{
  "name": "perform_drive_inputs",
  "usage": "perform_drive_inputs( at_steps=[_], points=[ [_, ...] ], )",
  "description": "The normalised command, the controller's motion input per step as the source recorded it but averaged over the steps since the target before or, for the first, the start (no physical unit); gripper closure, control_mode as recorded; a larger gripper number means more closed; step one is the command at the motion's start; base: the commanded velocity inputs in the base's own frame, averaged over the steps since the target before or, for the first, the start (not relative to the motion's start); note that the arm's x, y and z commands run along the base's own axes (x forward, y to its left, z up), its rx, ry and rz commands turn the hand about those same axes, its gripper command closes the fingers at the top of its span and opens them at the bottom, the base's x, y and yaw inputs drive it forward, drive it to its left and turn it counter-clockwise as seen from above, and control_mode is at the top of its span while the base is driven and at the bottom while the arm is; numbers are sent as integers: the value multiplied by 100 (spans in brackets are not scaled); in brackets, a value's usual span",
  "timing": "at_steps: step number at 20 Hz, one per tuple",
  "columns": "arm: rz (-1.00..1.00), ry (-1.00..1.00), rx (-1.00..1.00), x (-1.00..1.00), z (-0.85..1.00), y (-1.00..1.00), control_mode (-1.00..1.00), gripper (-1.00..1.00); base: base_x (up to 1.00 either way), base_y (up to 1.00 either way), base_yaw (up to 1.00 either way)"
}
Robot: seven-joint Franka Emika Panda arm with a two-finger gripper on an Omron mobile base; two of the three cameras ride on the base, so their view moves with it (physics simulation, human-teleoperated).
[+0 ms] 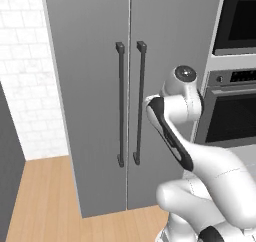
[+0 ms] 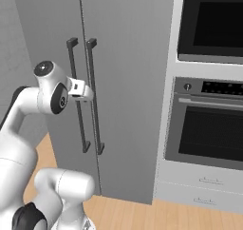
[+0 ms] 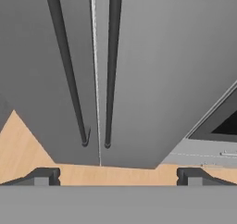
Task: Take the strawberry from the fridge and place it on top of the pancake, located on the dining counter.
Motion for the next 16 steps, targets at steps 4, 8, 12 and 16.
perform_drive_inputs(
  at_steps=[4,8,12,16],
  points=[
    [0,-4,1,38,-9,7,-100,-100,0,0,0],
    [0,4,1,62,-1,3,-100,-100,0,0,0],
    [0,2,0,58,0,2,-100,-100,0,0,0],
    [0,0,0,51,0,7,-100,-100,0,0,0]
  ],
)
